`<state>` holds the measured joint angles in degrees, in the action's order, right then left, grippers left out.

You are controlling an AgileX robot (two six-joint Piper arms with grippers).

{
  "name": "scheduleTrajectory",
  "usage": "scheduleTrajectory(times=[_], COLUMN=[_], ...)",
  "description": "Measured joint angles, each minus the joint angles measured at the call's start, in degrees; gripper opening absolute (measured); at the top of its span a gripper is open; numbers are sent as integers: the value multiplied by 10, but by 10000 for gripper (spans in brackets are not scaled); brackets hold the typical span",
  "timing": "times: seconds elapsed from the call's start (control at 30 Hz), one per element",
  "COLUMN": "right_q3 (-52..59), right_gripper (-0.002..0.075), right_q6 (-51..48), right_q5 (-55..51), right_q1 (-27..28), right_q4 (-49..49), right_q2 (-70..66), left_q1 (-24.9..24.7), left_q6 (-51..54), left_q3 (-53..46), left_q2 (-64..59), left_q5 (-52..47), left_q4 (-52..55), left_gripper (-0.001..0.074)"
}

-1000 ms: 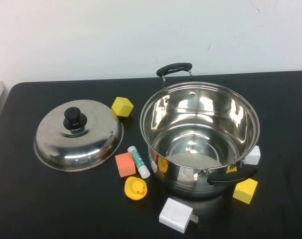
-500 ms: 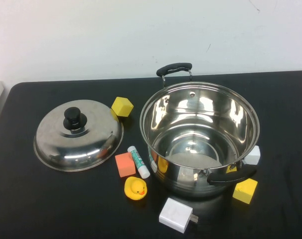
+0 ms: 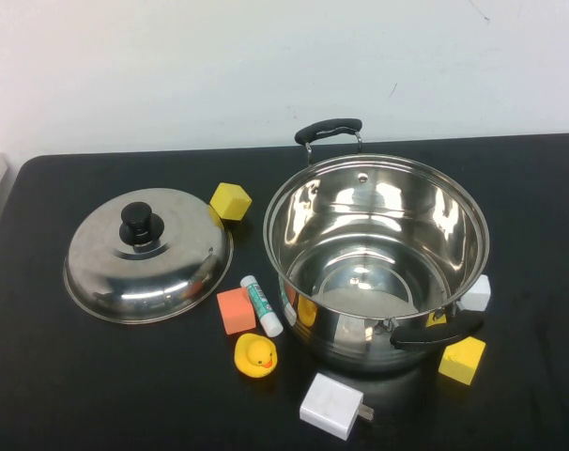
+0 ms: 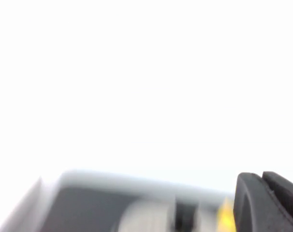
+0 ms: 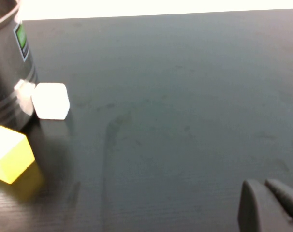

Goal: Cover the pot

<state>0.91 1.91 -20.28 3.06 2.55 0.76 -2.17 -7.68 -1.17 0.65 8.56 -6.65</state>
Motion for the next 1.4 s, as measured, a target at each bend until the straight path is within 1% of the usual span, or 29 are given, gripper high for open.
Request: scheduleTrajectory(times=[0.1,0.2,0.3,0.37,0.4,0.47,0.53,0.6,0.7,0.8,0.87,0.93,1.07,1.13,1.2,1.3,1.37,1.4], right_q3=[0,0,0,0,0,0,0,0,0,0,0,0,0,0,0,0,0,0], right_gripper=[-2,-2,-2,-2,-2,-2,-2,-2,-2,-2,-2,-2,-2,-2,-2,-2,-2,-2], right_q6=[0,0,0,0,0,0,0,0,0,0,0,0,0,0,0,0,0,0], right_q5=[0,0,0,0,0,0,0,0,0,0,0,0,0,0,0,0,0,0], right_q1=[0,0,0,0,0,0,0,0,0,0,0,0,0,0,0,0,0,0], right_q4=[0,0,0,0,0,0,0,0,0,0,0,0,0,0,0,0,0,0], right_q2=[0,0,0,0,0,0,0,0,0,0,0,0,0,0,0,0,0,0], left_q1=[0,0,0,0,1,1,1,1,1,1,1,1,1,1,1,1,1,1], left_q6=[0,-40,-65,-71,-74,-75,-60,-31,6,24,30,31,58,77,80,77,67,64], left_q3=[0,0,0,0,4,31,83,132,202,249,268,277,281,283,290,306,322,332], left_q2=[0,0,2,2,2,2,-1,-22,-86,-180,-248,-311,-455,-530,-595,-689,-747,-768], left_q5=[115,220,280,287,272,209,126,74,40,46,79,132,271,323,347,373,387,387], left_q4=[-2,-4,-20,-41,-53,-65,-67,-67,-67,-67,-67,-66,-40,-8,27,51,55,55], left_gripper=[-2,-2,-2,-1,-1,-1,-1,-1,-1,-2,-1,-1,4,41,111,278,404,445])
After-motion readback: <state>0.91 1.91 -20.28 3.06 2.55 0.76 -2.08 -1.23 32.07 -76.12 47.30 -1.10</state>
